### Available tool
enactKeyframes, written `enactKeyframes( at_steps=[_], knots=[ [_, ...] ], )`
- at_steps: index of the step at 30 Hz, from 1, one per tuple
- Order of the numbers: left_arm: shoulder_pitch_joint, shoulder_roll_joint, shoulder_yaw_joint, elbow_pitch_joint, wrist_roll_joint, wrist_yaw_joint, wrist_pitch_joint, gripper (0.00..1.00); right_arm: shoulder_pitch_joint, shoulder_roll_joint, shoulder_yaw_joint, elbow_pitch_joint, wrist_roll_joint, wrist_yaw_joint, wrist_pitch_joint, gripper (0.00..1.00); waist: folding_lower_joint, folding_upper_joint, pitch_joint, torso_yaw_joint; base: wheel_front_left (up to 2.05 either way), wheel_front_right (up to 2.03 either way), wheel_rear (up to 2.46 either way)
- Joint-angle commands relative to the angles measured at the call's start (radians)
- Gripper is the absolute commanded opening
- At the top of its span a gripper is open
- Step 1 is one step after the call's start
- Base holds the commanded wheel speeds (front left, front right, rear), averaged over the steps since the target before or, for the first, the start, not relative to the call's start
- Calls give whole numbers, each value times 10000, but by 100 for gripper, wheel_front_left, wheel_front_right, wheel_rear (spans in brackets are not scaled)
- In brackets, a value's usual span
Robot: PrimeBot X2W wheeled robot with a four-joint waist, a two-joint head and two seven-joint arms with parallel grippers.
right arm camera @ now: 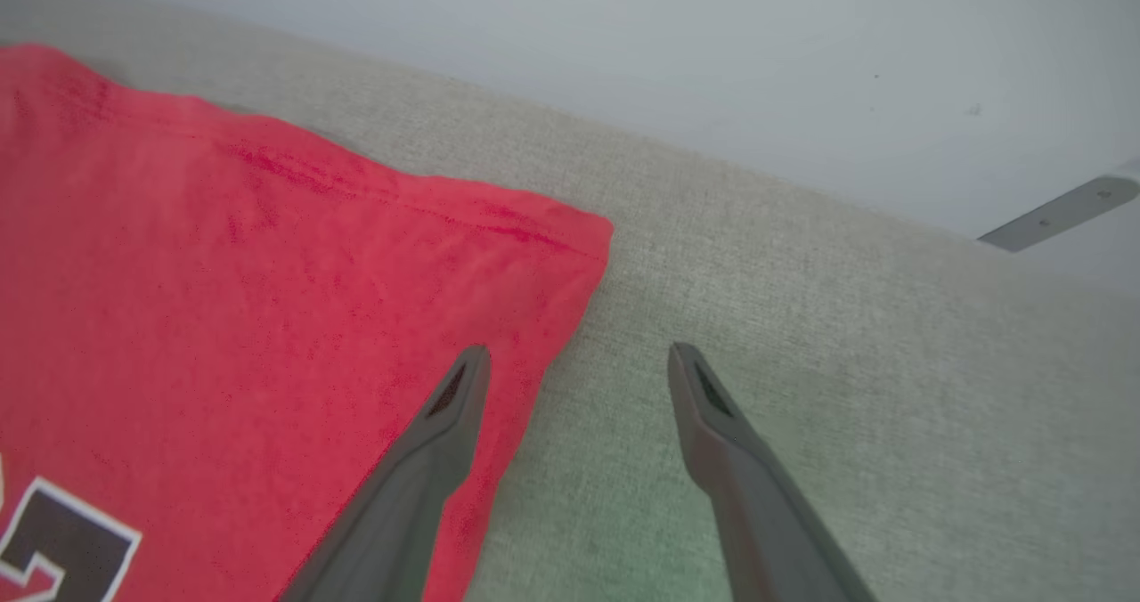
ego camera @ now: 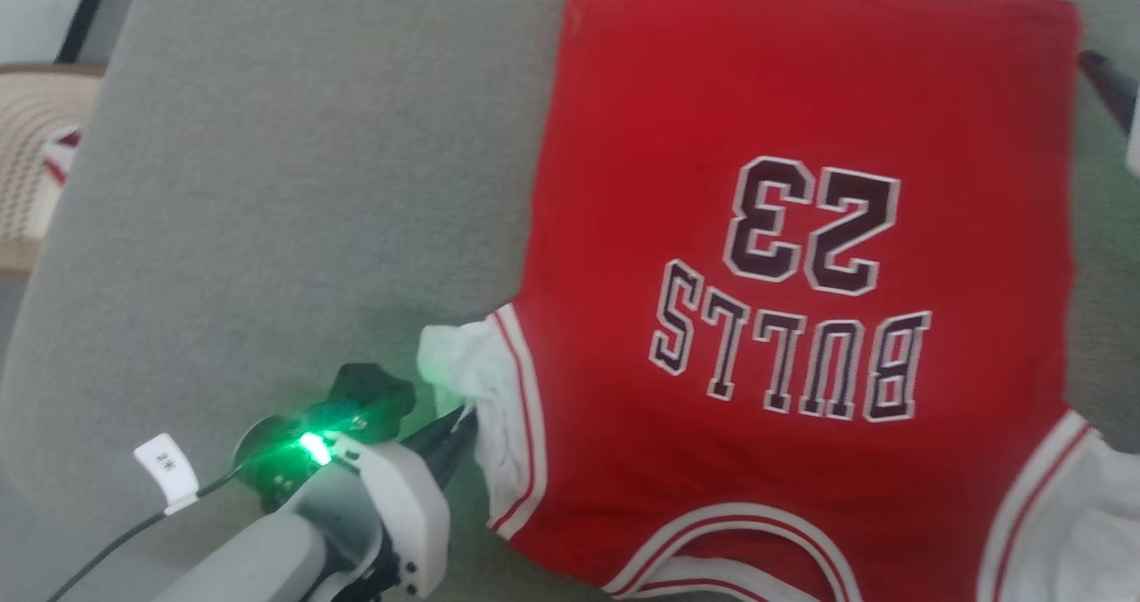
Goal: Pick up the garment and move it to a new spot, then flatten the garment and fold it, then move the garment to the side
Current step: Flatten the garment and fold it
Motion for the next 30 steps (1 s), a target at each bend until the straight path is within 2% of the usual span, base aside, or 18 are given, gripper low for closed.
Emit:
enactKeyframes(
  at_steps=[1,6,11,12,13,18,22,26,30],
  knots=[
    [-187,-176,-74,162,149,-73,-31,0,-359,102,-151,471,-221,-18,133,100,0,-1,335,416,0,0,0],
    [-601,-576,-261,556,214,-360,-109,0,-1579,397,-534,2494,-970,-18,747,100,0,-1,613,910,0,0,0],
    [-831,-875,-394,1017,195,-575,-191,0,-1991,653,-759,4180,-1606,-10,1512,100,0,-1,762,1231,0,0,0],
    [-861,-928,-401,1108,158,-617,-195,0,-1989,651,-731,4408,-1733,-10,1592,37,0,-1,789,1265,0,0,0],
    [-898,-970,-404,1198,131,-635,-234,0,-2004,662,-677,4616,-1830,-10,1709,0,0,-1,809,1286,0,0,0],
    [-943,-1009,-320,1607,62,-677,-403,0,-2067,661,-405,4961,-1906,-21,1633,0,0,-1,760,1162,0,0,0],
    [-859,-905,-155,1815,-30,-634,-527,0,-2133,782,-113,4674,-1599,-18,1630,0,0,-1,560,817,0,0,0],
    [-795,-706,-43,1885,-111,-613,-560,0,-1901,716,657,3757,-1002,-18,1584,0,0,-1,254,368,0,0,0],
    [-729,-387,71,1849,-172,-560,-547,0,-1227,255,1543,2429,-69,-19,1647,0,0,-1,-87,-143,0,0,0]
  ],
)
